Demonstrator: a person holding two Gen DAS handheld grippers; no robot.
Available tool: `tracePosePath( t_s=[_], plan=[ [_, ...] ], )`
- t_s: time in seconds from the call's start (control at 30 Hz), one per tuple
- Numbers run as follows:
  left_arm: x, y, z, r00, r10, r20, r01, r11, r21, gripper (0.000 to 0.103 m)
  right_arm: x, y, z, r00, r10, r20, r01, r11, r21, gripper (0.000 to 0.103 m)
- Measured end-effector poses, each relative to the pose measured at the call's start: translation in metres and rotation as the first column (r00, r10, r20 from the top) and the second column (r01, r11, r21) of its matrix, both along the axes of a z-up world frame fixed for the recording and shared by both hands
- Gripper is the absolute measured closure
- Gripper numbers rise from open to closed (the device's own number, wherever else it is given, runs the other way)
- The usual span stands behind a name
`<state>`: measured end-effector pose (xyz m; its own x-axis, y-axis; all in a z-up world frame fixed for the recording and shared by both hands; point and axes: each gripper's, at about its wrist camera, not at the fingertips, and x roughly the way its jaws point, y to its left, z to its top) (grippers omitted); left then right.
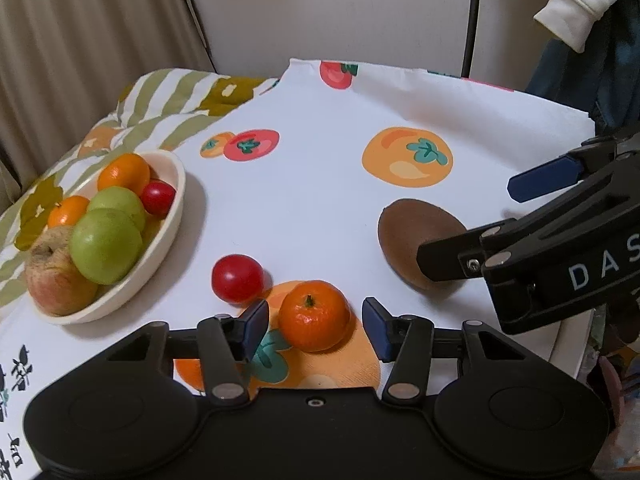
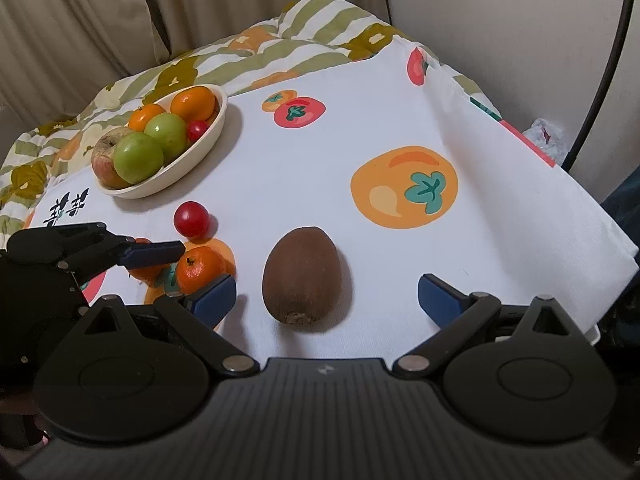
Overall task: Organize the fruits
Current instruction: 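Grasp a mandarin with the left gripper while the right gripper grasps the brown kiwi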
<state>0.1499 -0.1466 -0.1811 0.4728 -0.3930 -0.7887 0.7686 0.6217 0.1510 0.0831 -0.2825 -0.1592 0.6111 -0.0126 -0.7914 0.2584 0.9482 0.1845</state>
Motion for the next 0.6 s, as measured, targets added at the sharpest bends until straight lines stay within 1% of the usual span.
tracePosePath(
  t_s=[0.03, 0.2, 0.27, 0.43, 0.5, 0.53, 0.6],
  plan=[
    [0.001, 0.000, -0.001, 1.000, 0.001, -0.008, -0.001, 1.000, 0.000, 0.053, 0.001, -0.001, -0.001, 1.000, 0.000, 0.000, 0.000, 1.000, 0.001, 0.000],
    [0.003, 0.001, -0.003, 1.000, 0.009, -0.012, -0.009, 1.000, -0.004, 0.059, 0.007, -0.001, -0.004, 1.000, 0.006, -0.009, -0.006, 1.000, 0.012, 0.000],
    [0.005, 0.002, -0.003, 1.000, 0.014, -0.025, -0.014, 1.000, -0.013, 0.059, 0.009, 0.000, -0.005, 1.000, 0.014, -0.013, -0.014, 1.000, 0.012, 0.000],
    [0.001, 0.005, -0.001, 0.999, 0.022, -0.023, -0.023, 1.000, -0.012, 0.060, 0.013, 0.003, -0.007, 0.999, 0.028, -0.018, -0.028, 1.000, 0.015, 0.000],
    [-0.001, 0.008, 0.000, 0.999, 0.030, -0.024, -0.031, 0.999, -0.016, 0.060, 0.015, 0.004, -0.009, 0.999, 0.036, -0.022, -0.035, 0.999, 0.018, 0.007],
    [-0.002, 0.009, 0.001, 0.999, 0.034, -0.026, -0.035, 0.999, -0.018, 0.060, 0.017, 0.004, -0.011, 0.999, 0.041, -0.029, -0.041, 0.999, 0.022, 0.013],
    [-0.004, 0.012, 0.002, 0.999, 0.044, -0.026, -0.045, 0.999, -0.022, 0.060, 0.019, 0.004, -0.013, 0.998, 0.047, -0.039, -0.045, 0.999, 0.028, 0.016]
  ],
)
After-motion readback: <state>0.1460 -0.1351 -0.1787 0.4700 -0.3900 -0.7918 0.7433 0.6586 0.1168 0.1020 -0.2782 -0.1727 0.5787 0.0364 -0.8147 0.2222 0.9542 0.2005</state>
